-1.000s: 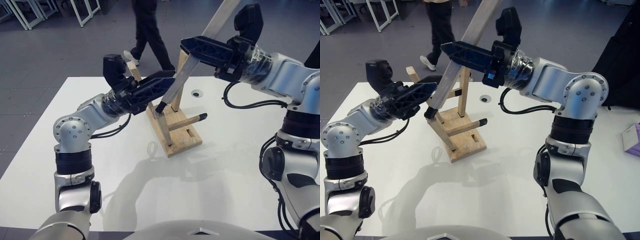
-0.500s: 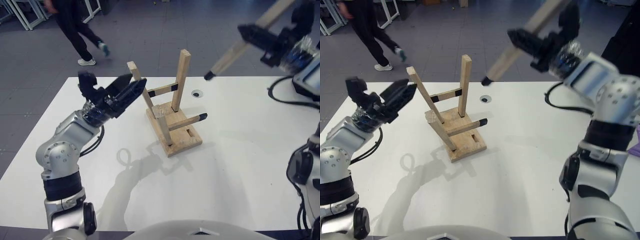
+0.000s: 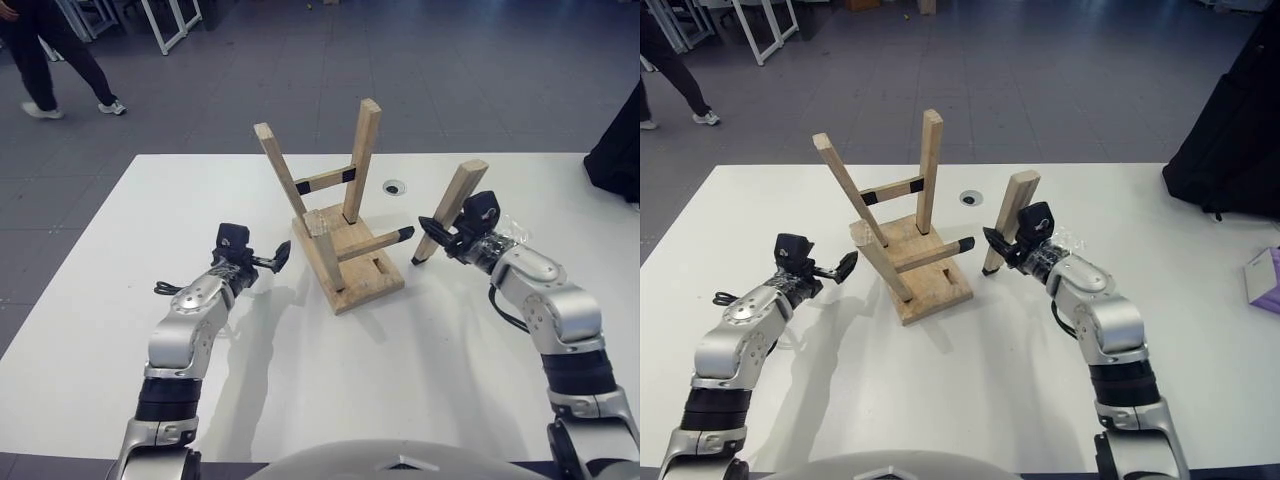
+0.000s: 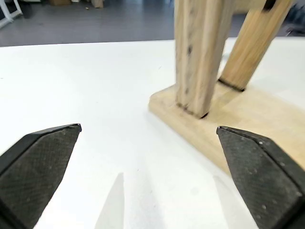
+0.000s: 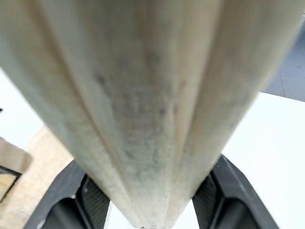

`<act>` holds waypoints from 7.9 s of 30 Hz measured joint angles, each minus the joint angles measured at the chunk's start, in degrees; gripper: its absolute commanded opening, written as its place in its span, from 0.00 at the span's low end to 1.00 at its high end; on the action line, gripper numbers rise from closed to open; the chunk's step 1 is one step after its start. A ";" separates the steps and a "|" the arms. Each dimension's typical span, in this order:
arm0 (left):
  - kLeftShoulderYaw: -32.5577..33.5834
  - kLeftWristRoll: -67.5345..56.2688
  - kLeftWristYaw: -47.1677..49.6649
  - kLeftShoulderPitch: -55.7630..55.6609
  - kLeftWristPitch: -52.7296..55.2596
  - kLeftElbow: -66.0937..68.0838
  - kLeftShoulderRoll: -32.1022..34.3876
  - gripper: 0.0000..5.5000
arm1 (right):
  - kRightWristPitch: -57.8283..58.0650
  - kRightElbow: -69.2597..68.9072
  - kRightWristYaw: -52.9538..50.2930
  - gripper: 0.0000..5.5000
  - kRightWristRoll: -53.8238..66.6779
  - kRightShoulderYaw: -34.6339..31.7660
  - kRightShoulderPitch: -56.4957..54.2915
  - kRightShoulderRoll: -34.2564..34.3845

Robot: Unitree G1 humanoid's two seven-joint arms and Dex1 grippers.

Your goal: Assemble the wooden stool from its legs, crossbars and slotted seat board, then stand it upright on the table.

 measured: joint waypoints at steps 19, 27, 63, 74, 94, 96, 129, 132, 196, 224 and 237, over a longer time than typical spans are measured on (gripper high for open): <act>1.66 4.66 -1.72 -1.86 -3.84 8.20 -0.25 0.95 | 10.92 -17.00 4.65 0.37 16.79 -4.86 3.92 9.29; 2.10 5.61 -3.31 -2.22 -3.97 9.28 -0.24 0.95 | -12.60 -9.54 41.08 0.37 14.17 -1.89 12.45 0.00; 1.48 5.84 -5.08 -4.42 -3.91 10.94 -2.02 0.95 | -40.46 25.85 47.91 0.37 -0.02 6.53 -4.05 7.25; 1.46 6.35 -5.32 -4.54 -3.90 10.97 -2.10 0.95 | -38.59 18.66 46.27 0.37 -1.15 9.06 0.53 6.94; 1.51 6.82 -5.46 -4.36 -3.83 10.86 -2.62 0.95 | -27.54 7.36 33.11 0.37 -7.96 12.55 0.37 -2.78; 1.51 6.82 -5.55 -4.36 -3.83 10.85 -2.61 0.95 | -25.87 6.98 32.35 0.37 -7.96 12.88 0.03 -2.90; -10.63 -10.32 11.01 -35.19 23.50 -31.76 1.47 0.58 | -19.48 4.49 22.36 0.37 -7.94 14.94 -0.32 -4.64; -23.92 -0.67 9.09 -31.08 19.17 -31.24 4.55 0.58 | -19.41 4.63 22.22 0.37 -7.94 14.93 -0.49 -4.64; 4.53 8.06 -6.42 -10.22 18.74 -13.88 0.68 0.57 | -36.89 30.96 48.69 0.75 -18.68 22.12 -8.56 -16.17; -0.95 17.87 -9.61 1.29 5.78 -0.68 9.68 0.64 | -2.50 1.04 23.05 0.75 -27.78 18.28 -0.33 -2.72; 20.63 -32.46 -31.76 -0.93 34.81 -36.62 16.07 0.81 | -1.74 -0.42 20.46 0.75 -25.82 8.96 8.83 -8.52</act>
